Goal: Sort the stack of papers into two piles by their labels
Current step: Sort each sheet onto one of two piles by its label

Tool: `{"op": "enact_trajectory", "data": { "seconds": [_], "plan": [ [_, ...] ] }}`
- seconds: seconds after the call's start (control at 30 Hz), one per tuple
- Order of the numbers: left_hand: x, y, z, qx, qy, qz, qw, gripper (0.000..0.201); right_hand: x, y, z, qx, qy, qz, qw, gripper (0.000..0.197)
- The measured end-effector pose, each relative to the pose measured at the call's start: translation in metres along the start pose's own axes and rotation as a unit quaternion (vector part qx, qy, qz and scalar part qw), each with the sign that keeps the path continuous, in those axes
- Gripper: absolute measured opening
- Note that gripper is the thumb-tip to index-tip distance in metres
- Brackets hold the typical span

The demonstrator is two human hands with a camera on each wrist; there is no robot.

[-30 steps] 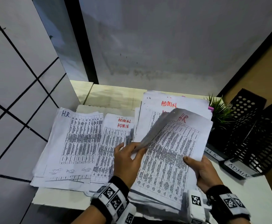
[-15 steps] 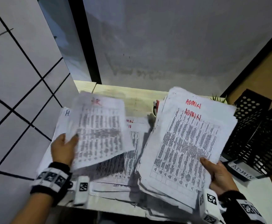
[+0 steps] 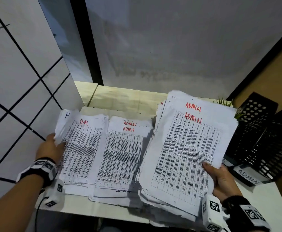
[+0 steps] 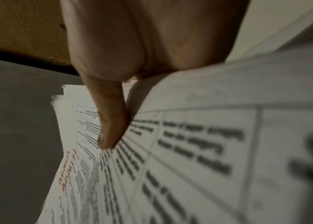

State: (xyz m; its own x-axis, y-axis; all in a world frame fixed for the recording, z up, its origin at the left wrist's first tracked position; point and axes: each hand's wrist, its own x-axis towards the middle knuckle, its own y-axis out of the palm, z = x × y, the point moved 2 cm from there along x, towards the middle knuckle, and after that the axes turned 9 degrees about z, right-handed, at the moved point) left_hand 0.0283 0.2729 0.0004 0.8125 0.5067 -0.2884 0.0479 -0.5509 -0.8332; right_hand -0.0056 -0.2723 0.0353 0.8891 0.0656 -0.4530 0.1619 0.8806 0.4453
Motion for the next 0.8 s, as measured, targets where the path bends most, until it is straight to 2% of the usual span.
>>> {"op": "enact_trajectory", "data": {
  "seconds": [0.1,0.2,0.23,0.3,0.4,0.47,0.5,0.53,0.63,0.73,0.8],
  "plan": [
    [-0.006,0.006,-0.018,0.084,0.012,-0.040,0.996,0.076,0.000,0.003,0.000,0.005,-0.004,0.008,1.000,0.035],
    [-0.030,0.016,-0.061,0.108,0.096,-0.067,0.987,0.079,0.001,0.005,-0.001,0.009,0.001,0.004,1.000,0.042],
    [-0.043,0.022,-0.081,0.081,0.131,-0.046,0.987,0.077,0.001,0.006,-0.002,0.009,0.005,0.006,1.000,0.046],
    [-0.073,0.039,-0.120,-0.021,0.200,0.038,0.979,0.071,0.003,0.009,-0.002,0.003,0.014,0.011,1.000,0.048],
    [-0.117,0.058,-0.174,-0.173,0.250,0.200,0.931,0.061,0.005,0.013,-0.002,-0.012,0.021,0.019,1.000,0.047],
    [-0.139,0.071,-0.199,-0.297,0.226,0.240,0.896,0.036,0.005,0.015,-0.001,-0.025,0.024,0.021,0.999,0.048],
    [-0.146,0.075,-0.207,-0.349,0.202,0.229,0.886,0.022,0.005,0.016,0.000,-0.031,0.024,0.020,0.999,0.049],
    [-0.149,0.079,-0.213,-0.383,0.182,0.204,0.882,0.017,0.005,0.017,0.000,-0.036,0.021,0.018,0.999,0.050],
    [-0.147,0.095,-0.216,-0.430,0.136,0.146,0.881,0.020,0.004,0.019,0.003,-0.044,0.011,0.022,0.999,0.058],
    [-0.144,0.103,-0.213,-0.470,0.111,0.115,0.868,0.020,0.004,0.019,0.002,-0.056,0.012,0.028,0.998,0.052],
    [-0.144,0.106,-0.210,-0.476,0.107,0.106,0.867,0.024,0.004,0.020,0.000,-0.068,0.010,0.024,0.997,0.057]
  ]
}}
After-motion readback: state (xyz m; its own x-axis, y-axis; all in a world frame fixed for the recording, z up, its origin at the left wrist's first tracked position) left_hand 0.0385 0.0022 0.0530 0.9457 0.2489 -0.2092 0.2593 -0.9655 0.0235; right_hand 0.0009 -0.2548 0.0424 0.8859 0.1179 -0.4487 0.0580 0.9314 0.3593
